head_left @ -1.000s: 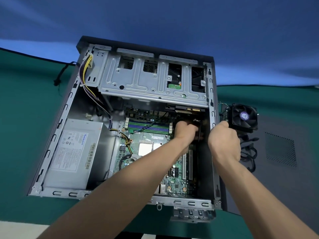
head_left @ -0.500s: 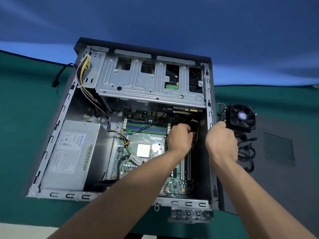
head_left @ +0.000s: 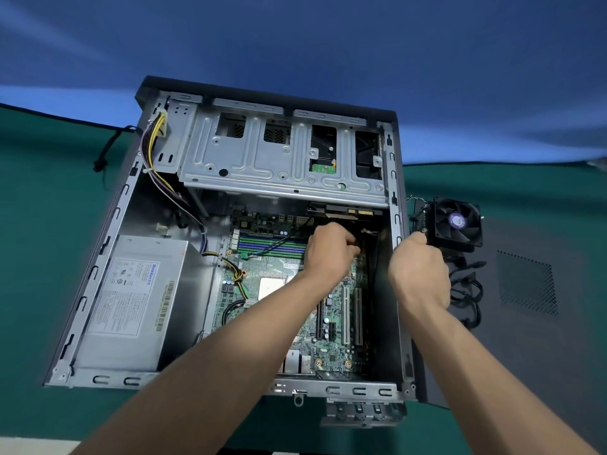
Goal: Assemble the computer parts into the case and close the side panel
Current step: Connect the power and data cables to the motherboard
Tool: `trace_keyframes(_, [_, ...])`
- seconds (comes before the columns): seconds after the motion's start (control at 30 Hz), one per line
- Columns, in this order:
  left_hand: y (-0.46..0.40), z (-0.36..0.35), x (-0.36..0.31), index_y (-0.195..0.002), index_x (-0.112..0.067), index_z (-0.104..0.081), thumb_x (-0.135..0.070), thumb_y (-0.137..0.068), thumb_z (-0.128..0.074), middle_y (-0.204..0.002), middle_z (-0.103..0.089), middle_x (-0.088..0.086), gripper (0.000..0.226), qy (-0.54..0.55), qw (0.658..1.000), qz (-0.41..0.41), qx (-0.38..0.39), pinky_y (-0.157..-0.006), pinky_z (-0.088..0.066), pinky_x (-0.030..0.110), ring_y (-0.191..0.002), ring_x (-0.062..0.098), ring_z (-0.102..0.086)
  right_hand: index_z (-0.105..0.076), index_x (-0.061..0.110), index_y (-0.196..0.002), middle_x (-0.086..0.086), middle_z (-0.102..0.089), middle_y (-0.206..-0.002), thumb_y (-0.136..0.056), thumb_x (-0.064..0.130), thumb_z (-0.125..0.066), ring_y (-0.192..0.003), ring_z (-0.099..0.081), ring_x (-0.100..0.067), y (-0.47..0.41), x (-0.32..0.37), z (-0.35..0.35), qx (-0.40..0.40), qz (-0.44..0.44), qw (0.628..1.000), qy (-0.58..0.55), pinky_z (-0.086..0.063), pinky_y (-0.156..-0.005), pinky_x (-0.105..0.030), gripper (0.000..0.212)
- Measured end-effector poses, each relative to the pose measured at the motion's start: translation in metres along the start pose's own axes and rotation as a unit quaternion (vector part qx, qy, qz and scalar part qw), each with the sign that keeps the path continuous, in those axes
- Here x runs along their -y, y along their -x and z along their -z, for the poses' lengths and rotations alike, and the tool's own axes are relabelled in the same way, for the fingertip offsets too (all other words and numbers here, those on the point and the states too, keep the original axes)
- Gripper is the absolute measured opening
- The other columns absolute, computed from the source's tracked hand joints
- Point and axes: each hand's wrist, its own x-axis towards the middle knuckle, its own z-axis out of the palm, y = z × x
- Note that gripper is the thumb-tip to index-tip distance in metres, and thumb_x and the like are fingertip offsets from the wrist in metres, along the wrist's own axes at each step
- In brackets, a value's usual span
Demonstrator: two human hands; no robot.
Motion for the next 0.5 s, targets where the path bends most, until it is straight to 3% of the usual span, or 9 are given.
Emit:
trace_keyframes(0.1, [-0.003, -0.001, 0.001, -0.103, -0.006, -0.072, -0.018, -0.080, -0.074, -0.101, -0.072, 0.010, 0.026, 0.028, 1.000, 0.012, 0.008, -0.083, -0.051, 0.027, -0.089, 0.021, -0.067, -0.052, -0.005, -0.119, -0.025, -0.056, -0.123, -0.096, 0.016, -0.015, -0.110, -0.051, -0.039, 0.001, 0.000, -0.001, -0.001, 0.007, 1.000, 0.001, -0.039, -0.086, -0.045, 0.048])
trace_keyframes(0.27, [-0.006, -0.006, 0.002, -0.103, 0.000, -0.071, -0.011, -0.080, -0.074, -0.091, -0.072, 0.014, 0.026, 0.126, 0.990, 0.038, 0.045, -0.080, -0.057, 0.035, -0.079, 0.022, -0.069, -0.054, -0.004, -0.120, -0.023, -0.057, -0.124, -0.098, 0.023, -0.015, -0.109, -0.052, -0.037, -0.001, -0.001, -0.001, -0.008, -0.021, 1.000, -0.018, -0.032, -0.079, -0.041, 0.052])
trace_keyframes(0.4, [-0.011, -0.005, 0.008, -0.105, -0.003, -0.071, -0.017, -0.080, -0.075, -0.106, -0.071, 0.007, 0.029, 0.109, 0.992, 0.015, 0.067, -0.089, -0.050, 0.025, -0.093, 0.016, -0.066, -0.054, -0.004, -0.120, -0.023, -0.058, -0.122, -0.098, 0.026, -0.016, -0.107, -0.053, -0.037, -0.002, -0.001, -0.003, -0.010, -0.029, 0.999, -0.026, -0.032, -0.078, -0.040, 0.053])
trace_keyframes(0.5, [-0.013, -0.004, 0.007, -0.101, -0.006, -0.073, -0.022, -0.080, -0.074, -0.099, -0.072, 0.005, 0.026, 0.093, 0.993, 0.015, 0.067, -0.076, -0.045, 0.017, -0.086, 0.014, -0.063, -0.055, -0.004, -0.120, -0.023, -0.058, -0.122, -0.098, 0.026, -0.016, -0.108, -0.053, -0.037, -0.002, -0.001, -0.003, -0.010, -0.028, 0.999, -0.025, -0.032, -0.077, -0.040, 0.053])
